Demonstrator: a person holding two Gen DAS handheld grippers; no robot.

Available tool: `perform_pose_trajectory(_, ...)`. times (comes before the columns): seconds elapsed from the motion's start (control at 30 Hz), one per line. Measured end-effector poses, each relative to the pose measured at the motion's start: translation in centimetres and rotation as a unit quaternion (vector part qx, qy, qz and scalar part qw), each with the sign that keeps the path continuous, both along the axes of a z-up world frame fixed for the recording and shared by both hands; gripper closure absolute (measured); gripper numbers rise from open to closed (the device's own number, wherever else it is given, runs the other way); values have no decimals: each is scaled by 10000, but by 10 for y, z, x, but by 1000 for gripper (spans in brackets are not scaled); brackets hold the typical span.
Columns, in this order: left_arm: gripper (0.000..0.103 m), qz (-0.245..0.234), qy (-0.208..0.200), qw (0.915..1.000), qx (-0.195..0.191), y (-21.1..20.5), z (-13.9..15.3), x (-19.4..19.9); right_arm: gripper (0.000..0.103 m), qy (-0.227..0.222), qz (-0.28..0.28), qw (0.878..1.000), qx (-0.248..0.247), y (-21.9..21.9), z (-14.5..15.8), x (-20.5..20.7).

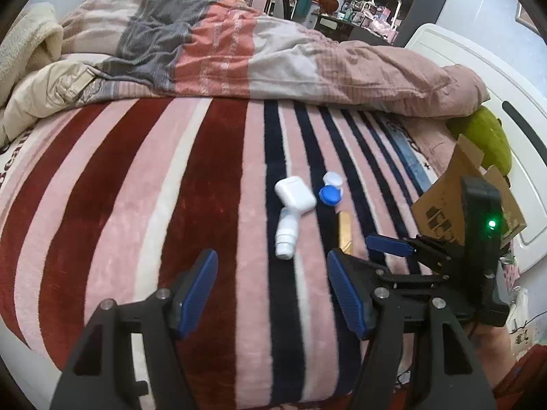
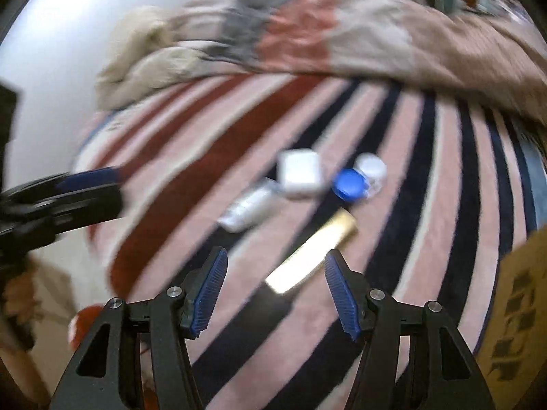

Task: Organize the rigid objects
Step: 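Return the right gripper and grasp the gold bar, then lower the gold bar into the cardboard box and release it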

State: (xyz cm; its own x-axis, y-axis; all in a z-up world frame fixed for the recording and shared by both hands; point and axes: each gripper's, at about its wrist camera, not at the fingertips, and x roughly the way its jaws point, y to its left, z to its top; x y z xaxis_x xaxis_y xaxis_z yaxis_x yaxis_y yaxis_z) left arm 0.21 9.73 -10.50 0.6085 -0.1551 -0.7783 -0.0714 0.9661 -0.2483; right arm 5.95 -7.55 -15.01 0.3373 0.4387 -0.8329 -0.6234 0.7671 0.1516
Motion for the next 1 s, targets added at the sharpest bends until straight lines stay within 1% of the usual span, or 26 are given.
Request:
perform_pose_trajectory(0.1, 40, -31, -17, 10000, 4, 2, -4, 3, 48, 167, -468, 9988, 48, -4, -17, 9)
perform_pose_trajectory(0.17, 40, -35, -37, 10000, -85, 5, -6, 6, 51, 289, -529, 9982, -14, -3, -25, 15)
perform_pose_trajectory(0.2, 40, -18, -46, 9999, -132, 7, -6, 6, 53, 262, -548, 9981, -87, 0, -27, 17)
perform_pose_trajectory(0.23, 40, -10, -48, 9999, -148, 7, -6, 7, 57, 204, -582, 9980, -153, 1, -28, 19)
perform_pose_trajectory(0.3, 40, -5, -58, 9999, -106, 7, -6, 8, 67, 154, -609, 9978, -232, 2, -28, 22)
perform_pose_trajectory(0.4, 40, -19, -82, 10000, -1, 3, -3, 8, 81, 26, -379, 9984, -430, 0, -24, 21)
perform_pose_trajectory(0.43, 40, -24, -100, 9999, -14, 3, -1, 7, 86, -82, -305, 9981, -535, -2, -21, 20)
perform_pose_trajectory(0.47, 40, -40, -116, 9999, -38, 2, 0, 7, 89, -203, -260, 9973, -654, -4, -17, 18)
perform_pose_trajectory(0.57, 40, -96, -150, 9998, -2, -4, 3, 7, 89, -542, -152, 9917, -1158, -12, -15, 14)
perform_pose_trajectory(0.6, 40, -100, -148, 9998, 21, -5, 4, 7, 89, -562, -153, 9911, -1199, -14, -16, 14)
perform_pose_trajectory(0.7, 40, -98, -109, 9999, 44, -6, 5, 7, 88, -270, -265, 9952, -904, -21, -23, 19)
perform_pose_trajectory(0.77, 40, -76, -80, 9999, 43, -6, 6, 6, 88, -185, -307, 9957, -857, -21, -30, 24)
perform_pose_trajectory(0.87, 40, -69, -49, 10000, 25, -7, 9, 7, 89, -264, -297, 9954, -870, -19, -34, 25)
perform_pose_trajectory(0.93, 40, -159, -93, 9998, -62, -9, 11, 7, 90, -432, -229, 9945, -930, -17, -29, 20)
perform_pose_trajectory(1.0, 40, -267, -145, 9995, -114, -16, 18, 9, 90, -534, -100, 9949, -853, -15, -20, 15)
